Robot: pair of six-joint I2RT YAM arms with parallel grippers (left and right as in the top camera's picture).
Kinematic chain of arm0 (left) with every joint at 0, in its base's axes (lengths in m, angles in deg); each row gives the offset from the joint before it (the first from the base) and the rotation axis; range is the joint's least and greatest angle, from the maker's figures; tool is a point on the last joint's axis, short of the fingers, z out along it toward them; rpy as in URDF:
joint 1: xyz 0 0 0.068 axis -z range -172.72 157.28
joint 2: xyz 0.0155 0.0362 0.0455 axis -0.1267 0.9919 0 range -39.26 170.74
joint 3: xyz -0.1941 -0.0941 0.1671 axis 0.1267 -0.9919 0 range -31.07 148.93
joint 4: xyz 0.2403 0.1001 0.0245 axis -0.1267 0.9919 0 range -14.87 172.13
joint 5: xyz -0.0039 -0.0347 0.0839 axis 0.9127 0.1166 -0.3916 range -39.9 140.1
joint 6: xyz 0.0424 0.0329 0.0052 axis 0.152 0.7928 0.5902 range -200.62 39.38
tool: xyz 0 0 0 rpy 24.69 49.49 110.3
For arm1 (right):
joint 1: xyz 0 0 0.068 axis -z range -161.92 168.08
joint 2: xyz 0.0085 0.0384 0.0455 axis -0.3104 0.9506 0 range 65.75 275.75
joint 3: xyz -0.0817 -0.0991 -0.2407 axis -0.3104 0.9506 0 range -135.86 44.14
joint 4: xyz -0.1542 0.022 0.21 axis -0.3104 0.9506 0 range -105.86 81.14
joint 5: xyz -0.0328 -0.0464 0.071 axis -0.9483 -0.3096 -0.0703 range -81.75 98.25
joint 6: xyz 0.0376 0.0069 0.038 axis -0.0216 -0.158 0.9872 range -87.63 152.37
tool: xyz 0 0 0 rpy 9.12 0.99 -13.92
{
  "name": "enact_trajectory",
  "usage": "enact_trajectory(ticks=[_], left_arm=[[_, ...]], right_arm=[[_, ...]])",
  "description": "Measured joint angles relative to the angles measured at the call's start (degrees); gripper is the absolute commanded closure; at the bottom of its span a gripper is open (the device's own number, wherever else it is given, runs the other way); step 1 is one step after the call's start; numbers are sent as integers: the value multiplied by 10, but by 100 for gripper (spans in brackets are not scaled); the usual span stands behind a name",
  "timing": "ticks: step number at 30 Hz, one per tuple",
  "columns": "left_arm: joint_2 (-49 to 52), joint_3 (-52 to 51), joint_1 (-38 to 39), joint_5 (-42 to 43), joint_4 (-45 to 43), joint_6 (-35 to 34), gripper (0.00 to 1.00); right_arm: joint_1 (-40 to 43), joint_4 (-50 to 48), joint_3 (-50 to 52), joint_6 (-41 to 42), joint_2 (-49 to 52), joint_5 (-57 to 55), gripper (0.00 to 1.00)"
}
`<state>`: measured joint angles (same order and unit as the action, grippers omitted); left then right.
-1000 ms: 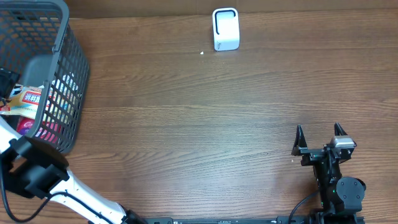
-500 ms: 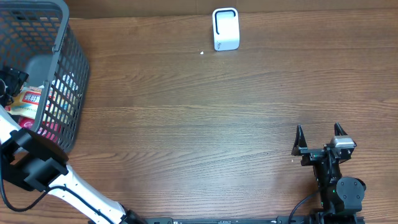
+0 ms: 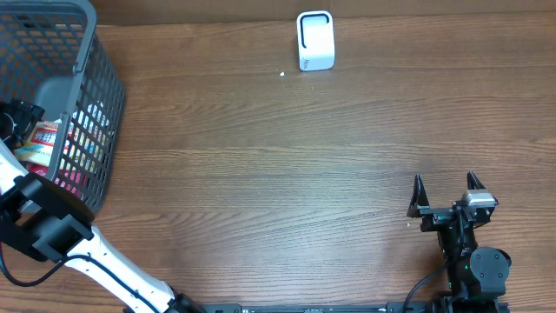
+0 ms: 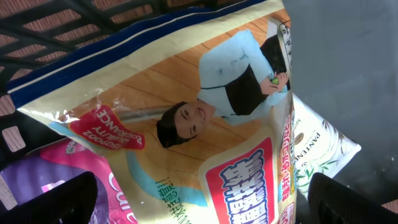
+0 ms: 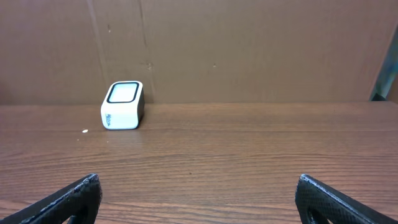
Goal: Scan the item barcode
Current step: 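Grasp the yellow snack bag in the basket with the left gripper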
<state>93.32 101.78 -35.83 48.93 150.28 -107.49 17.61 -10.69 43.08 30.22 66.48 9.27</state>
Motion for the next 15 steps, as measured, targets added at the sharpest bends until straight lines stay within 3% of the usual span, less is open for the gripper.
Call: enact_trajectory(ticks=[5, 9, 11, 15], left_arm=[[0, -14, 0, 0, -2, 0, 0], [0, -42, 0, 0, -7, 0, 6], [2, -64, 0, 0, -13, 0, 14], [5, -78, 0, 2, -21, 1, 43]], right_arm=[[0, 0, 0, 0, 0, 0, 0], [0, 0, 0, 0, 0, 0, 0], [0, 0, 0, 0, 0, 0, 0], [0, 0, 0, 0, 0, 0, 0]])
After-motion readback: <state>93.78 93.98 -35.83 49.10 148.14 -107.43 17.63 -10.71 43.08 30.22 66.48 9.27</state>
